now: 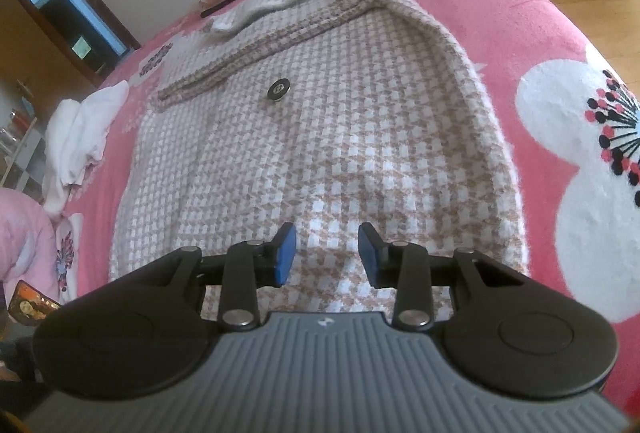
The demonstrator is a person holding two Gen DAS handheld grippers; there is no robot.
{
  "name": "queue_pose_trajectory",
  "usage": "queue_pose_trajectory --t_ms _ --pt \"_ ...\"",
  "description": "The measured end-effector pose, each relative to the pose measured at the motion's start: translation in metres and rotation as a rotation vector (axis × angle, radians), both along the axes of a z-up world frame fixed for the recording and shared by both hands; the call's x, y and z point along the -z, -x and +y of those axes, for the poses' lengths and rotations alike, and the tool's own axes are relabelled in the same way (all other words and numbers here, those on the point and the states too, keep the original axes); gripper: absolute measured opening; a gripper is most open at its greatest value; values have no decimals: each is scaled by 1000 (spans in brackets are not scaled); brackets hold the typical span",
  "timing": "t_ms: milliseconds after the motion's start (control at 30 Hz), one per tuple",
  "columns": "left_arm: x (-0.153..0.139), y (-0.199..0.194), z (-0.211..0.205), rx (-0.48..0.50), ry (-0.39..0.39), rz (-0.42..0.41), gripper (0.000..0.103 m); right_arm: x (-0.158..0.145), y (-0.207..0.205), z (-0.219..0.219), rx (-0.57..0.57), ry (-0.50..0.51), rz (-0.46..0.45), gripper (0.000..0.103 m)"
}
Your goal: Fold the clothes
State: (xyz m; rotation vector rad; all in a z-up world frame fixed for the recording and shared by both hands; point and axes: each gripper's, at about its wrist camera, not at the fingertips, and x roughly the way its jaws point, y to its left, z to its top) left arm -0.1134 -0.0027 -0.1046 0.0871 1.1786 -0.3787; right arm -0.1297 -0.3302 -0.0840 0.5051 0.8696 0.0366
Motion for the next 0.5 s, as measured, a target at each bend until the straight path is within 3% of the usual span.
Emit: queue_pose_trajectory --t_ms 200,400,500 --pt "-3 2 -5 -36 -36 10 90 -4 4 -1 21 -30 -23 42" --pt "-22 2 -1 -64 -141 -122 95 -11 7 -2 48 -26 -48 51" --pt "-22 -6 -1 -98 -169 -139 95 -9 6 -2 57 -23 -33 54"
